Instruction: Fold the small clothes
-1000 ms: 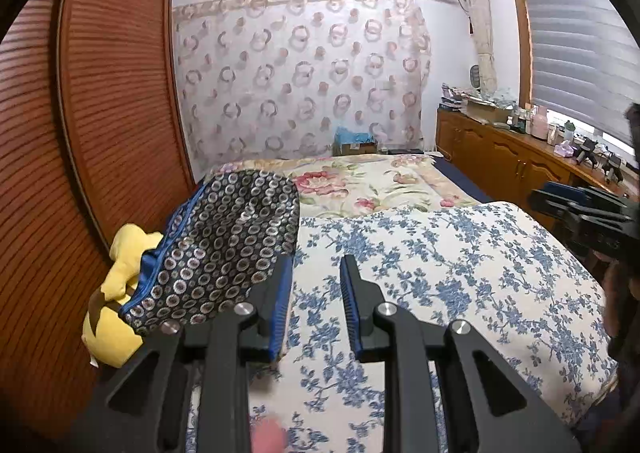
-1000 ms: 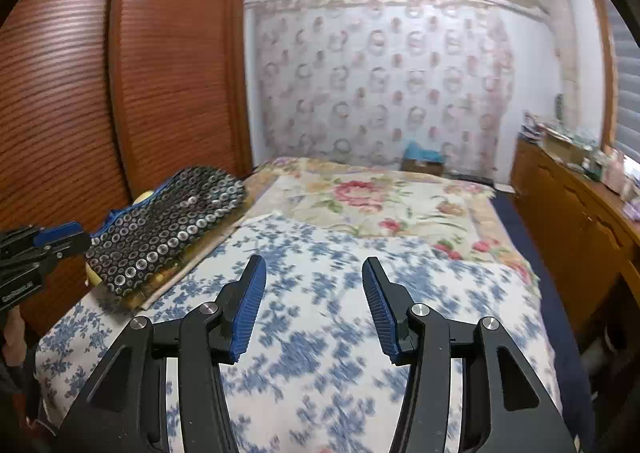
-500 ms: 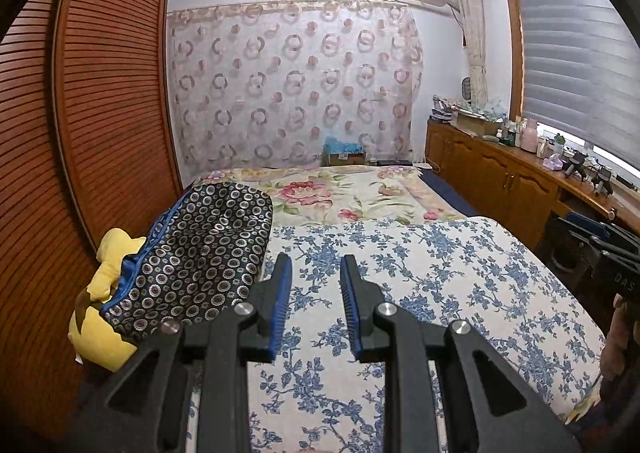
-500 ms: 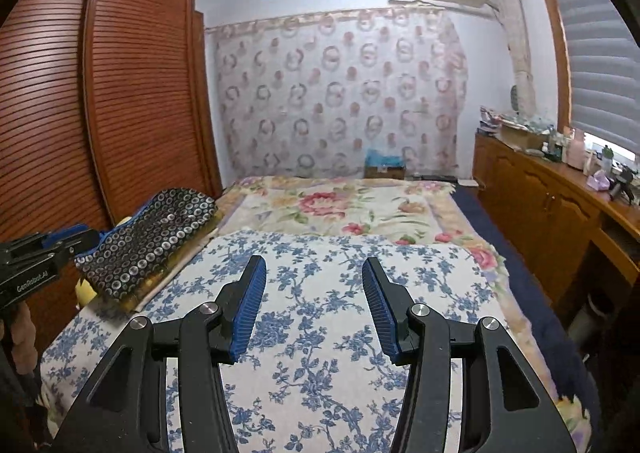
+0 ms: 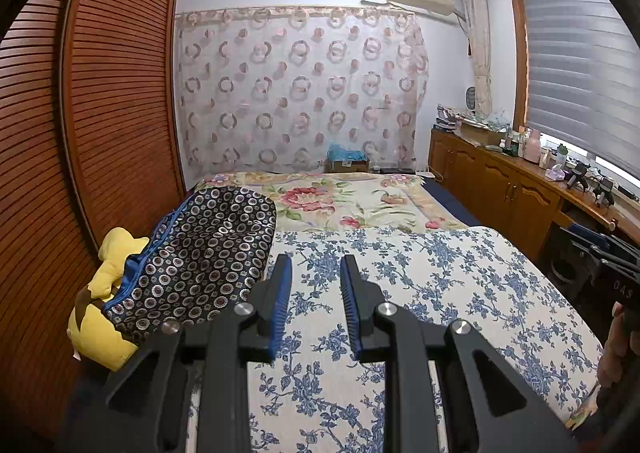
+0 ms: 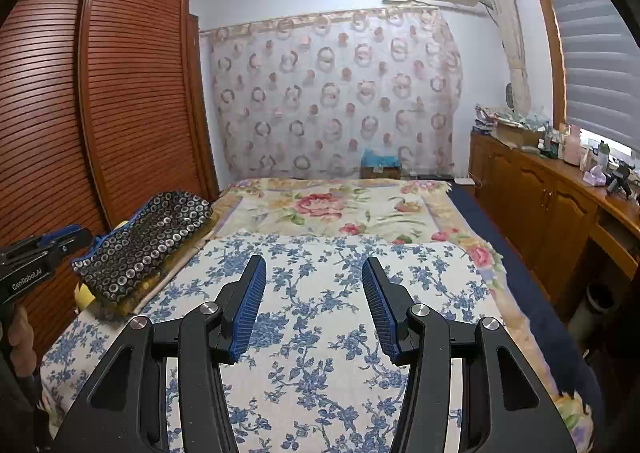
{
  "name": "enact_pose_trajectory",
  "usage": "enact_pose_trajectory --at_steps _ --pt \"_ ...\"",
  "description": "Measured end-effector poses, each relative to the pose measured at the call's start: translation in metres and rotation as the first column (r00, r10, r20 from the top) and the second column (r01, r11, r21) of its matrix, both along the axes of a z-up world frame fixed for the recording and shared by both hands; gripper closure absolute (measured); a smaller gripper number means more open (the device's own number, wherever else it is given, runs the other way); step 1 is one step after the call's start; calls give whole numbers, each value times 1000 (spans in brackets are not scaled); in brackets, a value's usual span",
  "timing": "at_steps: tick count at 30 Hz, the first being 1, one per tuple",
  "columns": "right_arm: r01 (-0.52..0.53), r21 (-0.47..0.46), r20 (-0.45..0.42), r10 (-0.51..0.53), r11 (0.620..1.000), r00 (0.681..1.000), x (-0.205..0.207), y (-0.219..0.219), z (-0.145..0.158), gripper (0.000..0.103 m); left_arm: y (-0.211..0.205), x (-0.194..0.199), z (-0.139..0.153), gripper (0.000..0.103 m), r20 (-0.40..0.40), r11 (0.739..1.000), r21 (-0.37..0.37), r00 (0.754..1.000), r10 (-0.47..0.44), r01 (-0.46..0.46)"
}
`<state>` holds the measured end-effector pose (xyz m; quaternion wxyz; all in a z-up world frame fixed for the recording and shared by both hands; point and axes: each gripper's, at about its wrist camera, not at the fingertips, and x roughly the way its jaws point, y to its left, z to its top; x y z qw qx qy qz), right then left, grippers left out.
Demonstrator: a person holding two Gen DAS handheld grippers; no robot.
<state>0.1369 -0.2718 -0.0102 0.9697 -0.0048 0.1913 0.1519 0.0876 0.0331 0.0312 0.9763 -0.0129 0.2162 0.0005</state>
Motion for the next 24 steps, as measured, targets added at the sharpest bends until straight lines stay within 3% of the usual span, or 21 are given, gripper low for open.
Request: enact_pose_trajectory --at_steps 24 --pt "-1 0 2 1 1000 1000 0 2 -1 52 0 -1 0 81 5 1000 -1 1000 1 -1"
